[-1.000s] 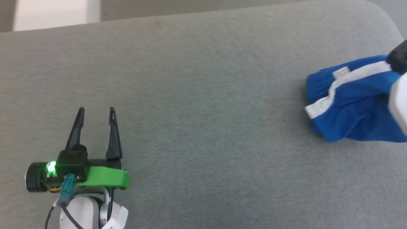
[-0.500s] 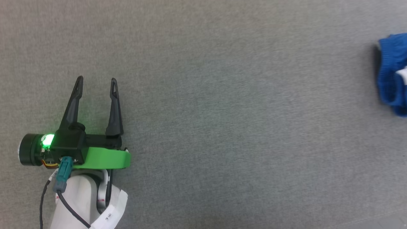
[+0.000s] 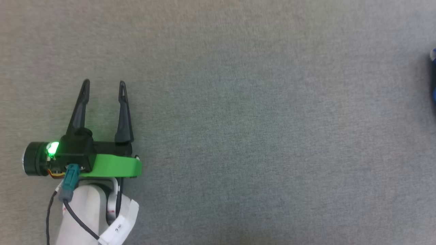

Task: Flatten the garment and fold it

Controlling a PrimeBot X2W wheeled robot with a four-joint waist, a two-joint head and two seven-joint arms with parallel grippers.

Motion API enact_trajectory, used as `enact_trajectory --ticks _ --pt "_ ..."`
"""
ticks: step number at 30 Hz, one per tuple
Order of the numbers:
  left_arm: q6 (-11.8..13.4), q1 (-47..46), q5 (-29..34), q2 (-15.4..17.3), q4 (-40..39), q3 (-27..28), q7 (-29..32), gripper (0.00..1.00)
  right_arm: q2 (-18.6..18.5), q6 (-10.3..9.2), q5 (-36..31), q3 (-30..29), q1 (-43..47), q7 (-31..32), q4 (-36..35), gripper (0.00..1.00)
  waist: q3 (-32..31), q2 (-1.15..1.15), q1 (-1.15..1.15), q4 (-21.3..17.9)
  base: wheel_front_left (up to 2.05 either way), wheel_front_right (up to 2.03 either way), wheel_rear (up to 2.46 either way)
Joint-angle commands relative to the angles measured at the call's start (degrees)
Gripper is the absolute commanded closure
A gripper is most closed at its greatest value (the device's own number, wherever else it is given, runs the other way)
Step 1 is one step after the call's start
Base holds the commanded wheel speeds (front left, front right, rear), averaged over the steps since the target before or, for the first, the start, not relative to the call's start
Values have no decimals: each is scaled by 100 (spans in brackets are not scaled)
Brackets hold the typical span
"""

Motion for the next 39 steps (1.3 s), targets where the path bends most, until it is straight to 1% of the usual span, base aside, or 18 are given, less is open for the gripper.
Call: enact_trajectory --ticks 1,4,8,10,13,17,22,27,32,39 --pt "46 86 -15 -29 28 15 -22 0 -103 -9 -244 -119 -59 -318 26 0 -590 0 -1 41 0 0 0" --pt "80 253 -42 -80 88 30 -22 0 -72 -9 -763 -423 -158 -1066 151 0 -976 0 -1 85 0 0 0" --pt "103 483 -60 -133 122 38 -22 0 210 -9 -1330 -867 -223 -1971 237 0 -1404 0 -1 156 0 0 0" --pt "113 588 -60 -142 133 63 -22 0 406 -9 -1630 -1074 -233 -2441 197 0 -1587 0 -1 192 0 0 0" --pt "131 753 -70 -148 147 125 -22 0 837 -9 -1897 -1488 -174 -3103 111 0 -1826 0 -1 233 0 0 0" --pt "112 897 -90 -163 184 165 -22 0 1409 -9 -2231 -1918 16 -3685 -230 0 -2050 0 -1 305 0 0 0" --pt "76 928 -98 -192 265 166 -22 0 2231 -9 -2581 -2374 516 -3864 -976 0 -2262 0 -1 466 0 0 0" --pt "75 998 -125 -239 299 181 -22 0 2873 -9 -2565 -2642 1263 -3875 -1856 0 -2449 0 -1 635 0 0 0" --pt "71 1161 -163 -285 363 221 -22 0 3513 -9 -2573 -2844 2303 -3876 -2589 0 -2644 0 -1 770 0 0 0" --pt "37 1301 -148 -316 420 238 -22 0 4080 -9 -2607 -2938 3429 -3877 -3209 0 -2765 0 -1 847 0 0 0"
